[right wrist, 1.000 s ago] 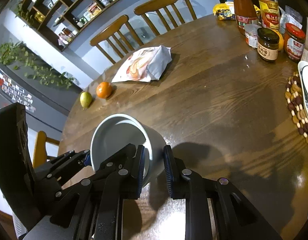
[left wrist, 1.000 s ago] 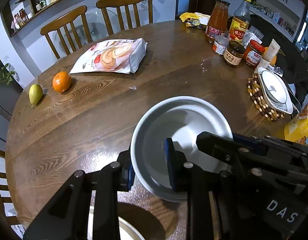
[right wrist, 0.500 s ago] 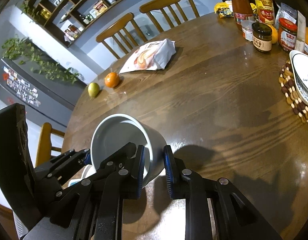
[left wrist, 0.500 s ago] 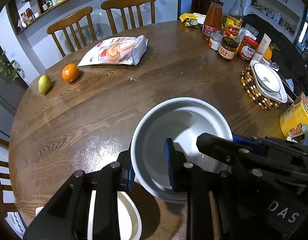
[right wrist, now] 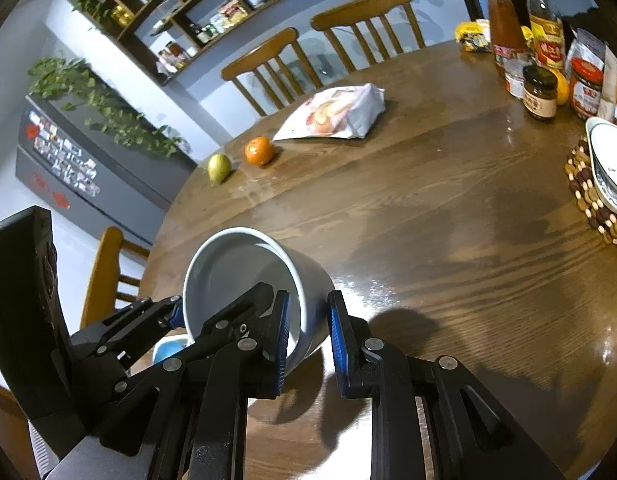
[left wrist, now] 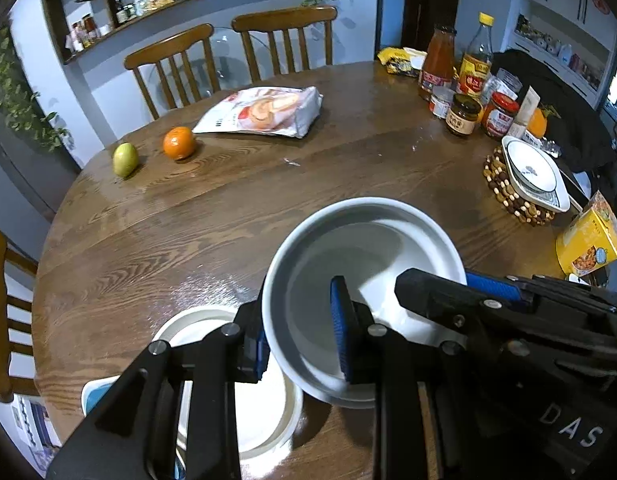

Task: Organize plates and bowls
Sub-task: 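Lift the small white ramekin with the left gripper toward the bowl stack, then lower the ramekin with the left gripper into the nested white bowls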

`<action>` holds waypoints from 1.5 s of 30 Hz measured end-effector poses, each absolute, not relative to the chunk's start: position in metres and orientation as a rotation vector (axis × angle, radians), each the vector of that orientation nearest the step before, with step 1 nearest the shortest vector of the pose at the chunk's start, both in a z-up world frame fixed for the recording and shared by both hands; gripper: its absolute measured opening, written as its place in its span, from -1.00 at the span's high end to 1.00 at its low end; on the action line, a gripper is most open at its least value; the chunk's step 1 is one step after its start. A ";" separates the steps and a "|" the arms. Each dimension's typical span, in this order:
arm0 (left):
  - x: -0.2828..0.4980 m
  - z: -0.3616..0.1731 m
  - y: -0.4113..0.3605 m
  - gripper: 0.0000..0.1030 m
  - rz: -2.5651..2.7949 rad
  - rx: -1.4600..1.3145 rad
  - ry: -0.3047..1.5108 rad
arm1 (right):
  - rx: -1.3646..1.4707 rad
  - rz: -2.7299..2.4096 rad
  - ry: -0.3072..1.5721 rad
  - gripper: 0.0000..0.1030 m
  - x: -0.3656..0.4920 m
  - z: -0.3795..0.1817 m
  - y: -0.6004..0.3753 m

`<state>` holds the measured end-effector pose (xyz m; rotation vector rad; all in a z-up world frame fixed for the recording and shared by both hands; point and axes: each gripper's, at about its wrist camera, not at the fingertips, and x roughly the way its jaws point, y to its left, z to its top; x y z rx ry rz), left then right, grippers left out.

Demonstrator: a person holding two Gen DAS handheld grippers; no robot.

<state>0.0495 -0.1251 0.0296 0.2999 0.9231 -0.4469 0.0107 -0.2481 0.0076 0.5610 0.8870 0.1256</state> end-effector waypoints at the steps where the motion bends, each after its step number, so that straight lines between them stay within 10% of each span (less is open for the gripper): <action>1: 0.048 0.031 -0.122 0.55 -0.441 0.295 0.919 | 0.555 0.131 0.885 0.56 0.010 0.010 -0.245; 45: 0.053 -0.022 -0.030 0.55 -0.212 0.117 1.092 | 0.435 0.345 1.088 0.56 0.042 -0.038 -0.149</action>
